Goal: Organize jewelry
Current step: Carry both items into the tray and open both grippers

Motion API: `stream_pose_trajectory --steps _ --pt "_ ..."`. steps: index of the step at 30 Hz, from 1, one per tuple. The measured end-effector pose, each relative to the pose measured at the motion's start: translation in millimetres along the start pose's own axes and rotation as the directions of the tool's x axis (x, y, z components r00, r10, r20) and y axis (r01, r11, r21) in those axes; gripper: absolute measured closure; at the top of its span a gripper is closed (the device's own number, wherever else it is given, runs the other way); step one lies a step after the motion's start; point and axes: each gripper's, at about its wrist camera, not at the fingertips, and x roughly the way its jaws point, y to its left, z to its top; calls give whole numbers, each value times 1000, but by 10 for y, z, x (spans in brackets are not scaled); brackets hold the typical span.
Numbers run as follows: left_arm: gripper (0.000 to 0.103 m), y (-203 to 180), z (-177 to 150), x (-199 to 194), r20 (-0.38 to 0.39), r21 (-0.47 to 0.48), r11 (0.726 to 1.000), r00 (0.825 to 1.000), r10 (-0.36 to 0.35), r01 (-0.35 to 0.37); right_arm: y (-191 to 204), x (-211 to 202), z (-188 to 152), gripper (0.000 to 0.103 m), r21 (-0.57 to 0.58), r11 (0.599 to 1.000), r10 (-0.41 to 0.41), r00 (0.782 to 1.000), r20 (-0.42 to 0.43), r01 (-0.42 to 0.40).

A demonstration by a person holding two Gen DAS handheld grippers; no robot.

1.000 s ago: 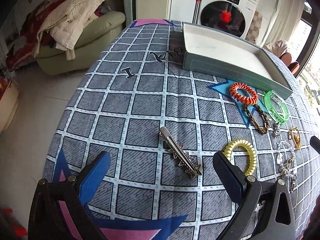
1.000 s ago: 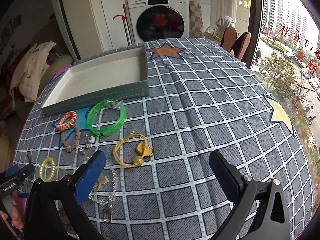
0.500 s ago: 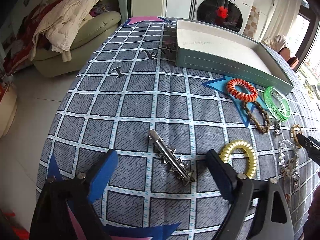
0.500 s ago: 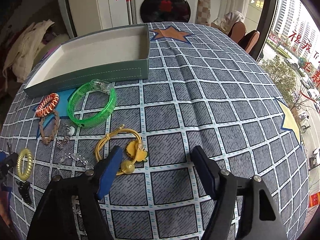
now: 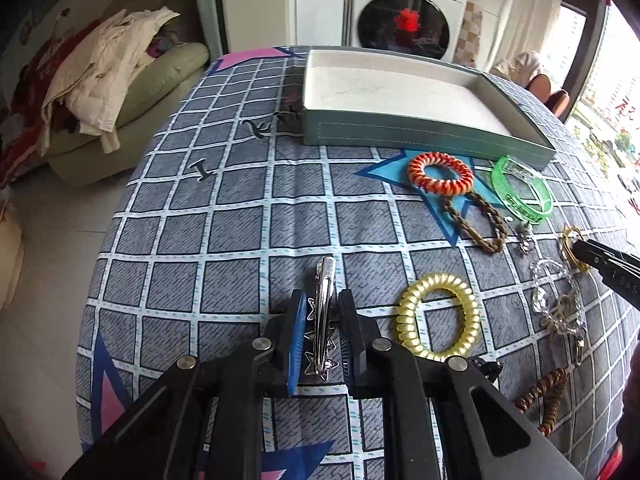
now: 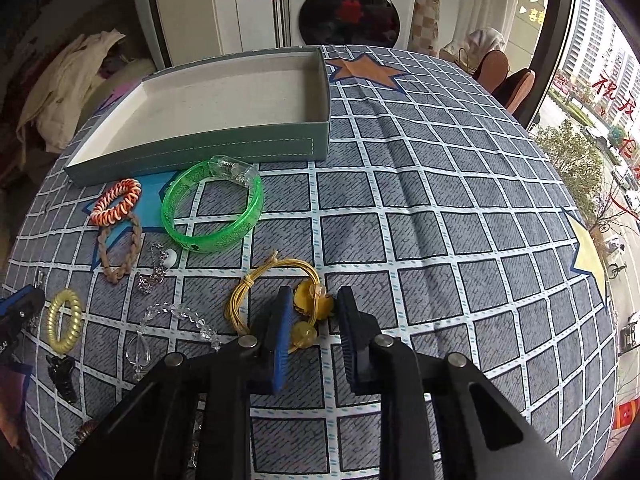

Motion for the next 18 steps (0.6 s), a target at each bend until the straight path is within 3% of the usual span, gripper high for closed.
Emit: stream_pose_trajectory --steps 4,9,15,18 --pt "67 121 26 -70 -7 -18 997 997 -78 78 -48 -135 30 79 30 998 61 998 26 -61" --pt "67 184 213 -188 15 -4 993 993 -121 121 -26 -313 231 79 18 993 112 991 72 -113" --pt "67 116 665 -315 51 24 983 982 -183 182 37 -387 612 79 22 981 191 976 105 -194" --pt "67 36 948 -333 83 65 984 982 -170 165 79 -378 845 79 14 976 216 969 121 -219"
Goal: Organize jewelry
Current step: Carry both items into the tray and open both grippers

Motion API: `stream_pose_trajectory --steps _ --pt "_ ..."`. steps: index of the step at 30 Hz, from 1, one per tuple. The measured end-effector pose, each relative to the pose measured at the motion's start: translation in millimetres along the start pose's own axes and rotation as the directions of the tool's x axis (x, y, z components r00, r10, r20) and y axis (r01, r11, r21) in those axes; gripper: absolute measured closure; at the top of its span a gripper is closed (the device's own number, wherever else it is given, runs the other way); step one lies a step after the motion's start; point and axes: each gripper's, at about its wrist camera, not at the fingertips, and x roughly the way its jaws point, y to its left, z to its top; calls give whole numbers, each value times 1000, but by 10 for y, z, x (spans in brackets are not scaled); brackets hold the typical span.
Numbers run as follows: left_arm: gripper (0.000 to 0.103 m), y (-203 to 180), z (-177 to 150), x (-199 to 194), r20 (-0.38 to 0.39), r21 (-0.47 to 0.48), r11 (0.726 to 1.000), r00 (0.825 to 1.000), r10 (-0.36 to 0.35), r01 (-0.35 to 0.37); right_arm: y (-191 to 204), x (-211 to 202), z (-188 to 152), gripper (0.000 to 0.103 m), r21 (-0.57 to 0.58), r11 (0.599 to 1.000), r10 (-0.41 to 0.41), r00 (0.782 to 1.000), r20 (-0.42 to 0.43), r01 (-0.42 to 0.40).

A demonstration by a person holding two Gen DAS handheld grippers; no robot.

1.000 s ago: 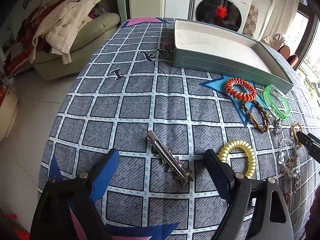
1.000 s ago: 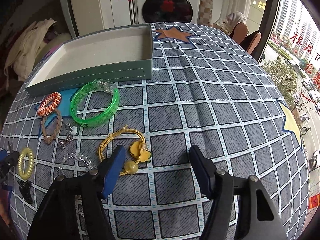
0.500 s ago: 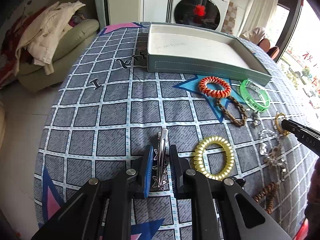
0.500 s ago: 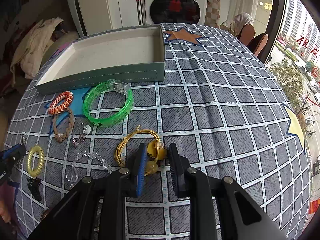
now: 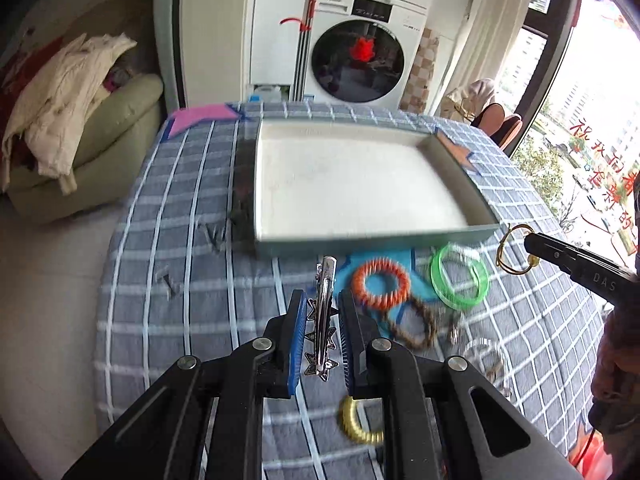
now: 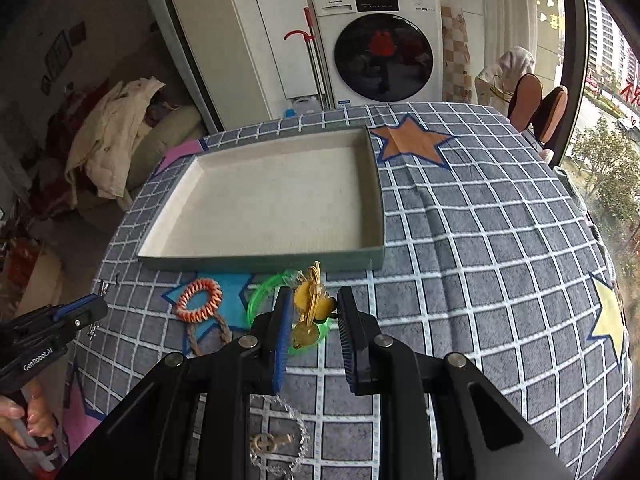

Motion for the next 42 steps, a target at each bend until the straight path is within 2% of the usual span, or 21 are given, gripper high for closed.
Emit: stream_pose_trajectory --steps 6,12,16,23,28,31,34,36,37,38,41,42 --pt "67 -60 588 265 33 29 999 999 13 -14 79 302 486 79 -3 998 60 998 -3 -60" --pt "67 -69 999 823 22 29 999 999 41 -42 83 766 785 79 19 997 78 997 -28 -77" --pt "67 -115 1050 1140 18 68 994 996 82 -83 64 1052 852 79 25 997 77 995 -58 -75" --pt "67 -106 966 1550 -48 77 992 993 109 -105 -50 1409 836 79 53 998 44 993 -106 -39" --pt "66 -151 886 1656 -53 109 978 981 186 -180 -152 1526 756 78 71 997 -3 989 -147 14" --pt "66 -188 871 1646 -29 124 969 975 219 -214 -161 1526 723 78 62 998 -21 990 -137 29" --pt "66 -229 882 1645 -33 144 962 970 241 -234 -110 1526 718 67 39 999 -18 990 -139 24" --pt "66 -239 875 1631 -39 144 963 971 236 -228 -87 1478 708 52 36 999 -14 992 -128 18" --pt "66 -238 871 1613 -37 139 965 973 229 -222 -79 1436 697 48 37 999 -14 993 -116 19" --pt "66 -240 871 1600 -33 137 966 974 226 -219 -78 1387 695 45 43 999 -8 995 -102 12" --pt "66 -259 866 1539 -16 140 965 974 226 -221 -101 1204 680 45 73 997 12 998 -63 -8" --pt "54 -264 869 1527 -13 140 965 974 225 -221 -107 1136 675 44 80 997 12 999 -50 -8"
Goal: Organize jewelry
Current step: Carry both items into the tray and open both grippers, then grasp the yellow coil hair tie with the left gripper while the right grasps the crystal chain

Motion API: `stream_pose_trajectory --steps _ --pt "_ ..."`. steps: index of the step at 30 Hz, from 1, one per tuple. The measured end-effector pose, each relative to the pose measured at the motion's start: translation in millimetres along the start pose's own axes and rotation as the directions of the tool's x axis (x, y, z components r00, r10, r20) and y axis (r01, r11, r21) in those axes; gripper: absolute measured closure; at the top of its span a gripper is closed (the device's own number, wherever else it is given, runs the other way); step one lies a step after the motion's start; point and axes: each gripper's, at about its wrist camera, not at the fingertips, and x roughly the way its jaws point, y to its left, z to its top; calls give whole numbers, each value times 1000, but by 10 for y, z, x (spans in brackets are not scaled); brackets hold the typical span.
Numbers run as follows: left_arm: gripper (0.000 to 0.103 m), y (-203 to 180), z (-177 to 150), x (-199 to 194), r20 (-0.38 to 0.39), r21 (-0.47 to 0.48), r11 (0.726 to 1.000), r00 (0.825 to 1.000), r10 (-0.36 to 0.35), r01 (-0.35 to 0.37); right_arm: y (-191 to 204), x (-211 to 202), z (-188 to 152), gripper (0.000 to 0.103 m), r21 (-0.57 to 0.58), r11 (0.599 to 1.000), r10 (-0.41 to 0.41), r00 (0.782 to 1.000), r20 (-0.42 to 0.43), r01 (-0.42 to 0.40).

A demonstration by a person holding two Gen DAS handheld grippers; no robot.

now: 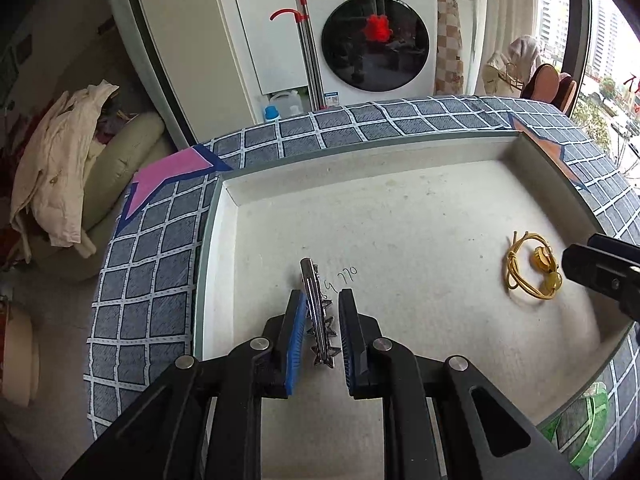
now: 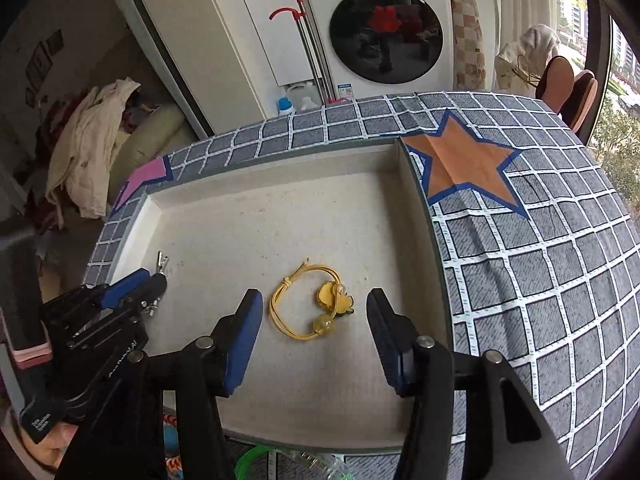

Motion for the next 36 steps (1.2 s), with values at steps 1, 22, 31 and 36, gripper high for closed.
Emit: stream_pose_trajectory --steps 1,22,31,36 --pt "35 1 1 -21 2 -2 1000 1000 -3 3 -15 -73 -14 43 6 1000 -1 1000 15 1" --pt "0 259 -891 -1007 62 -30 994 993 -103 105 -2 -866 -954 15 73 994 84 996 38 -87" --pt "0 353 -1563 -1185 20 -96 991 996 -89 91 -47 -1009 -1569 15 74 997 4 1000 -30 -2" --pt "0 319 -1752 -1180 -11 -98 990 995 -103 101 -100 -1080 -1809 15 72 996 -48 998 -49 52"
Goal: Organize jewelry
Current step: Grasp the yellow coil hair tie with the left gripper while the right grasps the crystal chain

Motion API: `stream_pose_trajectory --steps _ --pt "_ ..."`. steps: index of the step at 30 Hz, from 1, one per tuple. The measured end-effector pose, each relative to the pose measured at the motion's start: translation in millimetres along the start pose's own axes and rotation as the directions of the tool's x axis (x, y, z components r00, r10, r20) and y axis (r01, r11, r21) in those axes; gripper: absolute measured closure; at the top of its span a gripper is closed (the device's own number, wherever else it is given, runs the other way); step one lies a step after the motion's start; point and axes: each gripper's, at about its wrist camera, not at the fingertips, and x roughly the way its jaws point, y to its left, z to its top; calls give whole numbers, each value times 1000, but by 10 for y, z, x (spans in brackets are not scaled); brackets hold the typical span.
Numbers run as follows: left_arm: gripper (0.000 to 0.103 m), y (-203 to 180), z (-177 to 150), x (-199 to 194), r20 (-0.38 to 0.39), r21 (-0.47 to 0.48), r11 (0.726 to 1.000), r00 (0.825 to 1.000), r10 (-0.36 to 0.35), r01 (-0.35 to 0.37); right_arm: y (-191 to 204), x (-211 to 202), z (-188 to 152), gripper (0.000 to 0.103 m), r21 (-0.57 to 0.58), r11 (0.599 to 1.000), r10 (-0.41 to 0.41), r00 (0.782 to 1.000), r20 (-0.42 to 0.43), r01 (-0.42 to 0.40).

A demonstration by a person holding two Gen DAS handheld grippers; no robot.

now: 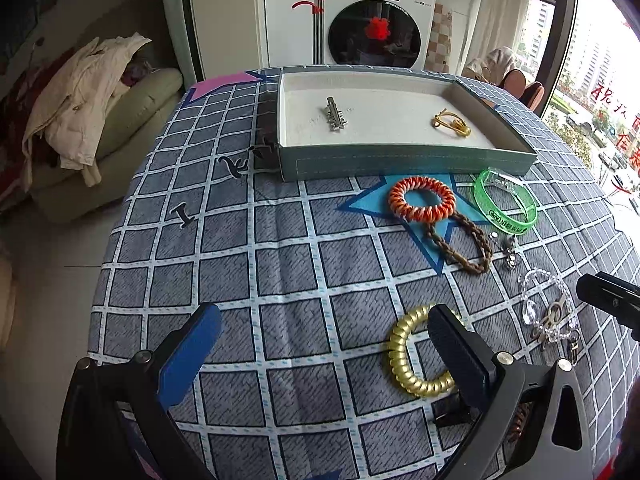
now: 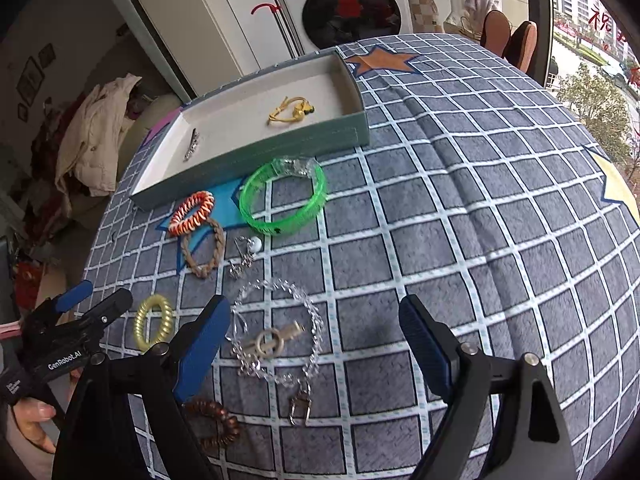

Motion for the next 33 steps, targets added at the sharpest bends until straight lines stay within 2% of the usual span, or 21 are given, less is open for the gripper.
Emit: stream_pose_trajectory --steps 5,16,20,26,28,33 --pt "0 -21 -81 -1 -6 -6 1000 1000 2 -2 -64 -87 -128 15 10 999 -48 999 17 48" --pt "0 -66 -136 81 -27 9 1000 999 25 -24 -46 -57 -210 15 8 996 -89 996 11 89" --pt "0 -63 -148 132 -41 8 999 999 32 -32 -25 -4 -235 25 -22 993 -118 993 -5 118" --pt "0 -87 -171 148 -41 18 999 998 36 -36 131 29 -289 38 -135 974 -180 984 10 179" --pt "0 -110 -178 140 -35 29 999 999 42 -41 212 49 -319 39 -185 963 -198 980 18 198" --pt "0 -205 -191 113 -23 71 997 999 27 -26 294 82 -313 41 -228 957 -178 984 16 177"
